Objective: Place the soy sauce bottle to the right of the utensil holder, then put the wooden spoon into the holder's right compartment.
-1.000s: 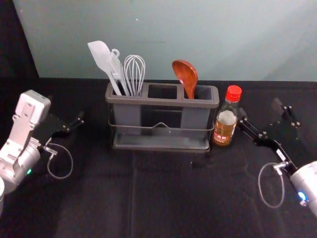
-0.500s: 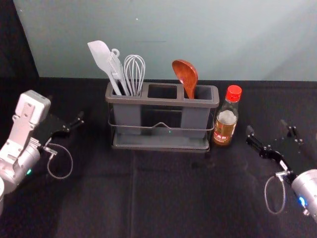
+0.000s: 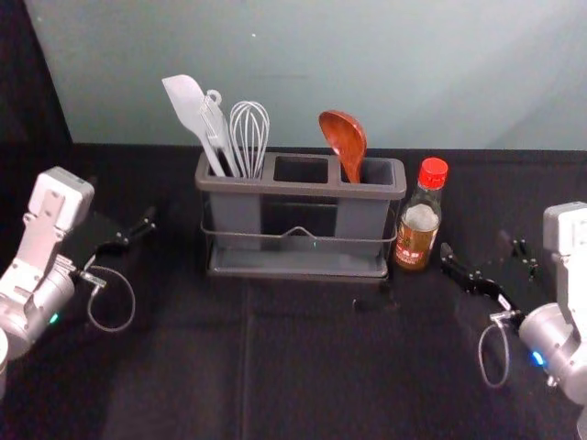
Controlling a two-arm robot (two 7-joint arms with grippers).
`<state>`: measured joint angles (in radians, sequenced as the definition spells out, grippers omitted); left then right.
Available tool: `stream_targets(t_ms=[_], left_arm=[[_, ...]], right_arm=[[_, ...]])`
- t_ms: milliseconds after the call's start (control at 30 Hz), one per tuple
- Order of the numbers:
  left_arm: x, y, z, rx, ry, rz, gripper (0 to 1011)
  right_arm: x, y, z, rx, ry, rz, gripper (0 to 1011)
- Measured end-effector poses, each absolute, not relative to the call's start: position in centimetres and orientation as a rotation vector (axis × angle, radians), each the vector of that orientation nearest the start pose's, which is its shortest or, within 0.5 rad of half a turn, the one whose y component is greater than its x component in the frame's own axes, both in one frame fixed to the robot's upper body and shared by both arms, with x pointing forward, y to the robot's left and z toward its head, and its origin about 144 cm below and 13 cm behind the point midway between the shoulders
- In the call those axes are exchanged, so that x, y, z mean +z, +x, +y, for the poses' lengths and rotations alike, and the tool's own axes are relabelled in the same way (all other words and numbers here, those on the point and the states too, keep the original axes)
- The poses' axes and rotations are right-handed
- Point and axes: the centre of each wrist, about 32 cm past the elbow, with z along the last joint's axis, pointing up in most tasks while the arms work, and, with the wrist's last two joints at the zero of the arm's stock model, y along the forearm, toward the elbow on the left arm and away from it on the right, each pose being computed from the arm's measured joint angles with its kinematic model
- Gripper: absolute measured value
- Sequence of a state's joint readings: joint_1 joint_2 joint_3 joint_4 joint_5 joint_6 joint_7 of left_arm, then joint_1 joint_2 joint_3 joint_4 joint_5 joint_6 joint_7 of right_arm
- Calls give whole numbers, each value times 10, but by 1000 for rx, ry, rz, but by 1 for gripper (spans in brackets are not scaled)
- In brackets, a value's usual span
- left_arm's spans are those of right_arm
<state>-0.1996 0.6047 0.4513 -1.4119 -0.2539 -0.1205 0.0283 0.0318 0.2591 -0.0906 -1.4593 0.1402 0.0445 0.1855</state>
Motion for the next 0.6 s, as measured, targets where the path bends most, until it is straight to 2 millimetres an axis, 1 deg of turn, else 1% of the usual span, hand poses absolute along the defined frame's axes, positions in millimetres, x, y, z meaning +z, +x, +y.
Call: stream_targets(t_ms=[267, 600], left_arm=[[1140, 489, 310, 1248, 304, -285, 1005], [1140, 489, 310, 1248, 304, -285, 1005]], right_arm=[[1118, 477, -277, -1318, -232, 39, 1002], [1119, 476, -278, -1319, -230, 36, 1002]])
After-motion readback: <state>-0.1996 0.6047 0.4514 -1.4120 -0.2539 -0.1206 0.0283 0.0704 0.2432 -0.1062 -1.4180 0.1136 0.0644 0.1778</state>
